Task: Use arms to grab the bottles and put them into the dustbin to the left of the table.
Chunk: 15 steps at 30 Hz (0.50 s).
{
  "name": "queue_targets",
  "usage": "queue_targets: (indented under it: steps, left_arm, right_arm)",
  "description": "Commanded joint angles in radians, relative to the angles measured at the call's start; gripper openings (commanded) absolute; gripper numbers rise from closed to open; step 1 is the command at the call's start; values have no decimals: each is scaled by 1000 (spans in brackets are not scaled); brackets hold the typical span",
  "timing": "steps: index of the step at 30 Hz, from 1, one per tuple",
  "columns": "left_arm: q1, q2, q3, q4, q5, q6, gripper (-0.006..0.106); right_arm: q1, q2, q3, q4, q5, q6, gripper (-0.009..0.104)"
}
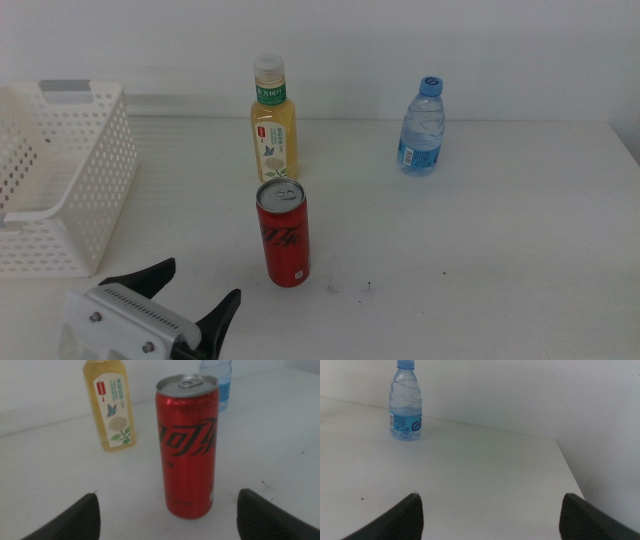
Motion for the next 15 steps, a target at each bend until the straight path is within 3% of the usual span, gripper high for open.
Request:
queue_targets:
  steps: [1, 15]
  left_arm:
    - [-7, 54, 1, 14, -110, -37, 94]
    - [-7, 62, 1, 23, -155, -35, 94]
  right_arm:
    - [-6, -4, 3, -5, -10, -5, 80]
    - [-6, -4, 3, -5, -10, -5, 80]
